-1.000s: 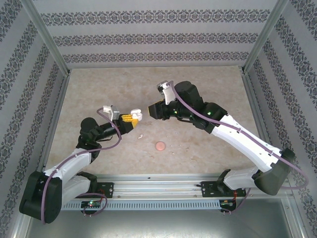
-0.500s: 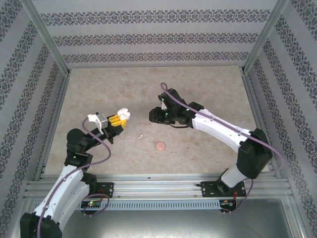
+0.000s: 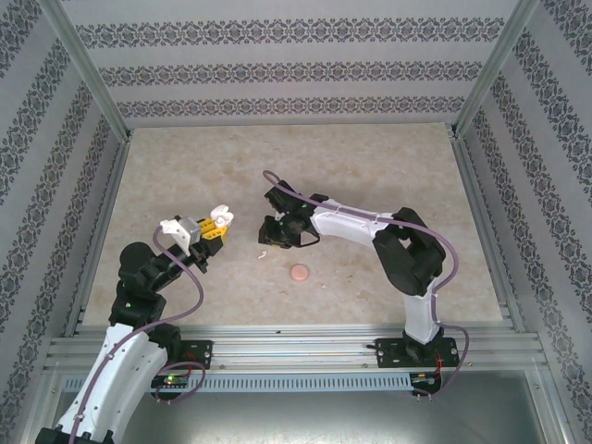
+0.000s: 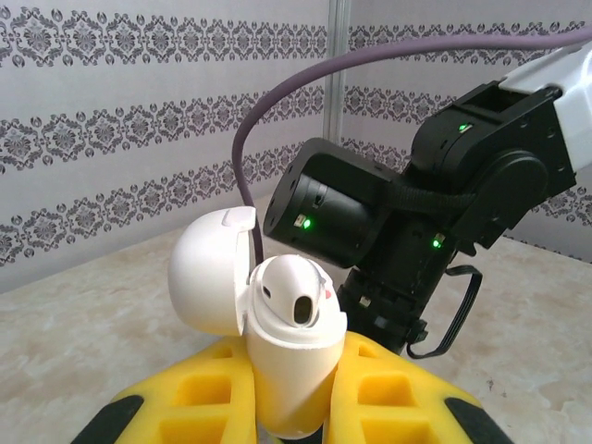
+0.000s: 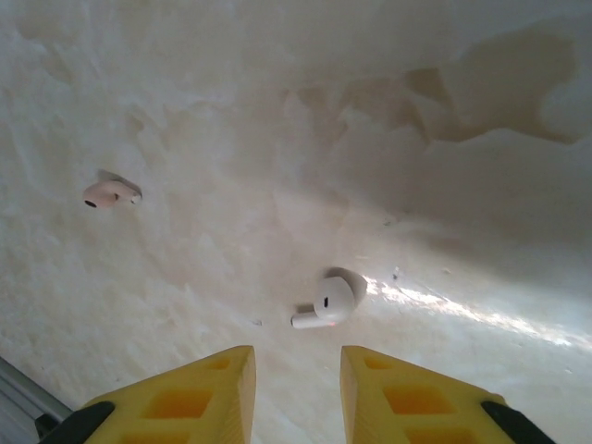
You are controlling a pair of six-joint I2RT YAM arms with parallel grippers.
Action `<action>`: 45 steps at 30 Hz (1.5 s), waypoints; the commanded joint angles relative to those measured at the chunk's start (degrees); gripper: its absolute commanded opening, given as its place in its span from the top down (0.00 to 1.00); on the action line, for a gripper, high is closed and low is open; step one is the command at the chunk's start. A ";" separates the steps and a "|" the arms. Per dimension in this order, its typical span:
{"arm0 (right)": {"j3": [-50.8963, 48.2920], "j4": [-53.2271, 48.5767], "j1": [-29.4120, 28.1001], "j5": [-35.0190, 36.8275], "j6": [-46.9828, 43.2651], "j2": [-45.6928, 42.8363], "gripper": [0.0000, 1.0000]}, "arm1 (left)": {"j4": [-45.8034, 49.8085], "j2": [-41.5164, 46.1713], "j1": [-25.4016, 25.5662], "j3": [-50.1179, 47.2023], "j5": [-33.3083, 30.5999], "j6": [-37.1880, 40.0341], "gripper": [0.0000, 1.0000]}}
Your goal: Insert the wireless bluetooth earbuds into the charging case
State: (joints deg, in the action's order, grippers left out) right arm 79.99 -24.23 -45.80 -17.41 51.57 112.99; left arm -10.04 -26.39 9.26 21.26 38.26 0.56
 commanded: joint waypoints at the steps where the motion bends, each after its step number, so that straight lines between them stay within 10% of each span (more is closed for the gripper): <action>1: 2.84 -2.92 -1.20 0.14 1.60 1.98 0.70 | 2.40 0.46 -0.59 1.95 -0.62 1.90 1.00; 45: 23.49 -23.40 -5.44 6.86 -11.45 18.30 0.66 | 2.53 -0.72 -0.57 0.21 1.36 3.15 1.00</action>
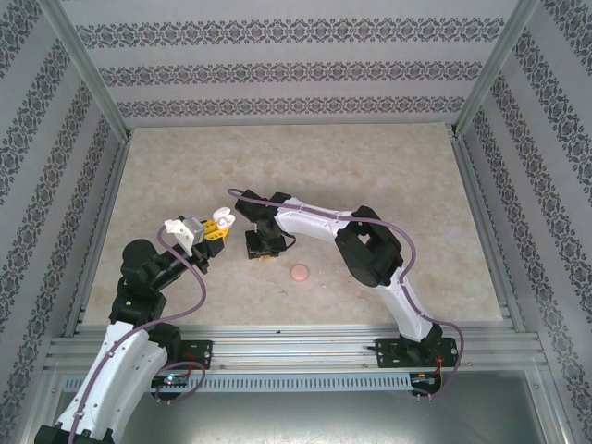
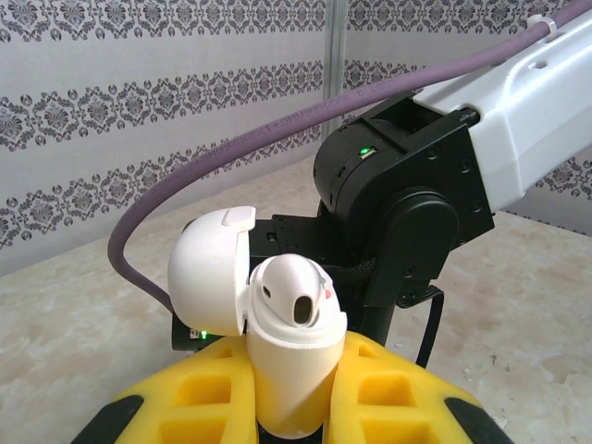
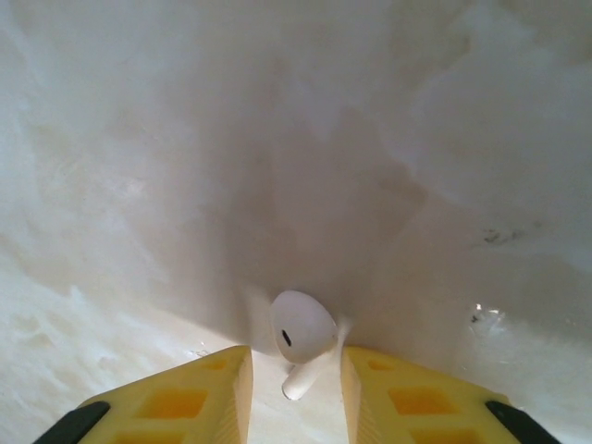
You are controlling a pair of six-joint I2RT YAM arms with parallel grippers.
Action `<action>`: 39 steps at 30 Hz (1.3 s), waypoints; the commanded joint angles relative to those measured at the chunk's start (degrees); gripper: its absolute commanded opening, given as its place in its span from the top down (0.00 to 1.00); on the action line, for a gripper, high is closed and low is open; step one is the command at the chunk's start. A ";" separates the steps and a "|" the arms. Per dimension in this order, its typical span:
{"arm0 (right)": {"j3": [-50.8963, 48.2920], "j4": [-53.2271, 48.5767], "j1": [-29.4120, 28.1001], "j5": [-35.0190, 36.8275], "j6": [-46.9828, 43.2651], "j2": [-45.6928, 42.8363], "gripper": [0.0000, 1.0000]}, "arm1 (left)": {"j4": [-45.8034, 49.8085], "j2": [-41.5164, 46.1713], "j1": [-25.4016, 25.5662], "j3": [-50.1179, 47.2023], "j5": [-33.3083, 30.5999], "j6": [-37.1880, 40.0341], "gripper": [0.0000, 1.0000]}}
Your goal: Insert the wireless bluetooth earbuds into the charging case
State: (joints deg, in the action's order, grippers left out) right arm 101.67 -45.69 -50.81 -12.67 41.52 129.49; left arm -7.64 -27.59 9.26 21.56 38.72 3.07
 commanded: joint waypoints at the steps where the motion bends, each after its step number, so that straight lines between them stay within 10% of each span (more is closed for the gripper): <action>1: 2.26 -2.03 -0.41 2.22 -1.56 1.90 0.66 | 0.08 0.38 -0.57 -0.12 0.91 0.62 1.00; 21: 5.57 -3.73 -0.26 5.21 -5.26 5.12 0.83 | -1.96 -0.40 -0.58 -1.61 2.61 -0.42 1.00; 39: -22.43 16.74 3.57 15.68 -7.91 -26.17 0.92 | -14.16 -4.94 0.22 -0.27 13.11 -6.29 1.00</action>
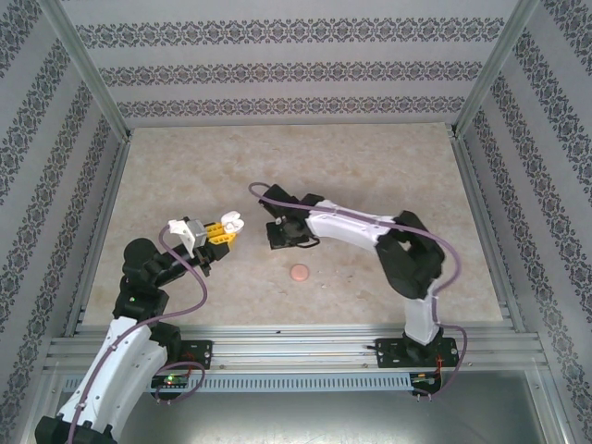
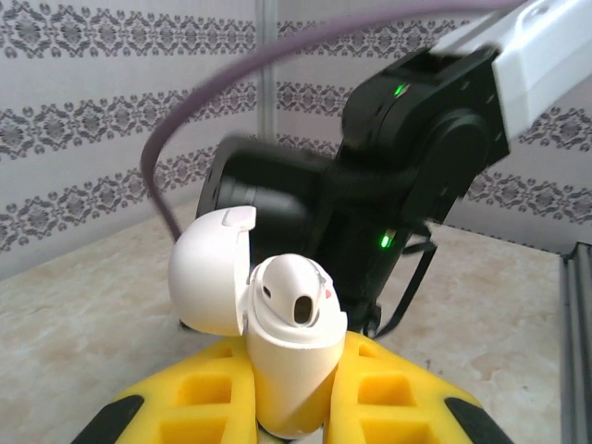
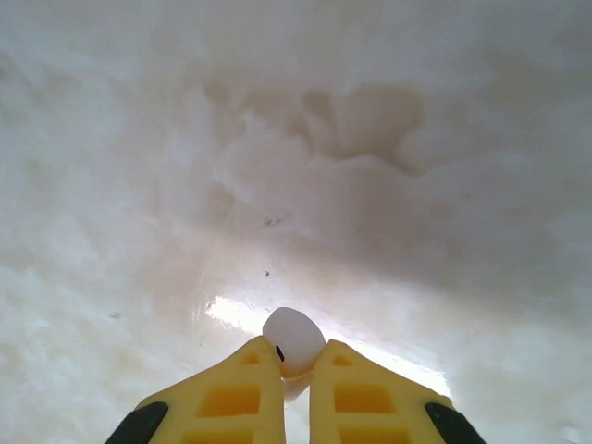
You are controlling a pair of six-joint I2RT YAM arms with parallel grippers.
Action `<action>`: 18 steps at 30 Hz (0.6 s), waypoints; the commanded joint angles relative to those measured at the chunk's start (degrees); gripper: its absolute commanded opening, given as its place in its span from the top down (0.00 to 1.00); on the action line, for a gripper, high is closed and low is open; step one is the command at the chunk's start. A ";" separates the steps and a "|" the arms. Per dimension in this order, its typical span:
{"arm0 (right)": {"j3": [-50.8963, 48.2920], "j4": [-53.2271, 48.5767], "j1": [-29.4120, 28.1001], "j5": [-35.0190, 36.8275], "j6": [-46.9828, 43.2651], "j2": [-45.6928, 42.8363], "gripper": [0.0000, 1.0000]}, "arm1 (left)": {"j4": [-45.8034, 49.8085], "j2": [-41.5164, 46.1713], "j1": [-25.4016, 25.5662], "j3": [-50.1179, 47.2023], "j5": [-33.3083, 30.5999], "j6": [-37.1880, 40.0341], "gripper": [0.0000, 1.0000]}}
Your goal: Insert the wireless bluetooth earbuds into the charging case
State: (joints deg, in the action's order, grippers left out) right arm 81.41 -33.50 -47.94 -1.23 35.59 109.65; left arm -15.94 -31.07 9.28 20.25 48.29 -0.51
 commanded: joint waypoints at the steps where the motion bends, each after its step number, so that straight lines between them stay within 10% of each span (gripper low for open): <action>1: -3.47 5.37 1.00 4.73 -2.27 -8.70 0.92 | -6.32 -2.51 0.56 1.57 3.68 -2.82 1.00; 18: -18.07 22.57 1.14 2.33 -17.01 -41.30 1.00 | -5.69 -18.16 12.86 11.35 -3.47 -0.73 1.00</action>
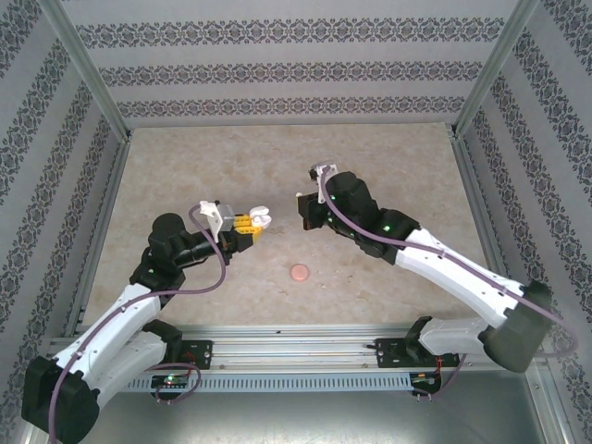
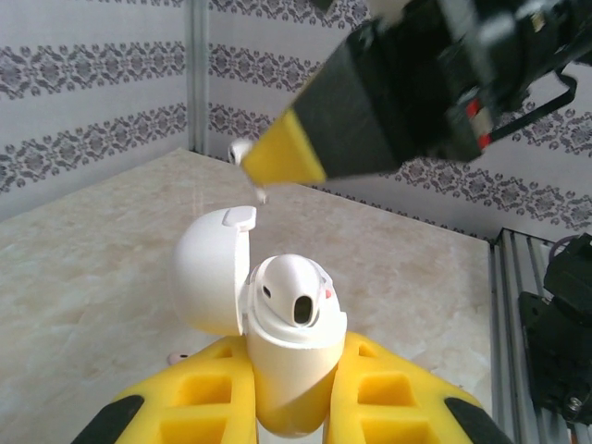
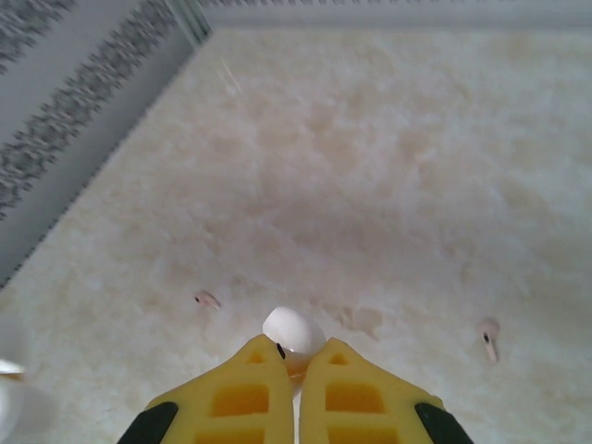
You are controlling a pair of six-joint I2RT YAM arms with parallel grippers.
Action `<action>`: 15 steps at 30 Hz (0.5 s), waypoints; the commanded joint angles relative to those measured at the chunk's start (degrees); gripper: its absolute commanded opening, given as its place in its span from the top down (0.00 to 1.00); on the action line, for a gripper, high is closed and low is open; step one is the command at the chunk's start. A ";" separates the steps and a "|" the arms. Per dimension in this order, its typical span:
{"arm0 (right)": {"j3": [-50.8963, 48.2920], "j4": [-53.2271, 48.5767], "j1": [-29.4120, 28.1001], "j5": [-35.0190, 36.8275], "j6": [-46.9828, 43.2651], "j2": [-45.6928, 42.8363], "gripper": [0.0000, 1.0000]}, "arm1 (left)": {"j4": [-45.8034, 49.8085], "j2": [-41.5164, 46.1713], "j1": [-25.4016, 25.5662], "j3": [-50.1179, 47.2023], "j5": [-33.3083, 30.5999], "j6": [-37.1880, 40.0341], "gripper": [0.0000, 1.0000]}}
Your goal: Insert the wireless bluetooth earbuds into the charging case
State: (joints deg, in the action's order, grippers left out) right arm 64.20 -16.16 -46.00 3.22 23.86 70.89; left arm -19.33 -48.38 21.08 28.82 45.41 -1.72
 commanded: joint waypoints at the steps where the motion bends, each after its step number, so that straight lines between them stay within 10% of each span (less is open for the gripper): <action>1: -0.95 5.89 -1.04 -2.90 -6.42 -3.47 1.00 | -2.16 -1.48 1.24 3.31 -0.33 -0.20 1.00; 15: -0.32 11.74 -3.81 -10.85 -16.68 -5.06 0.99 | -7.01 -6.65 1.68 7.43 5.94 -11.41 1.00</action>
State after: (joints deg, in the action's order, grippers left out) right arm 63.22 -6.79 -49.01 -5.19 10.37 65.21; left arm -21.71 -54.85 21.82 34.44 48.66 -9.28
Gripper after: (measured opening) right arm 0.049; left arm 0.163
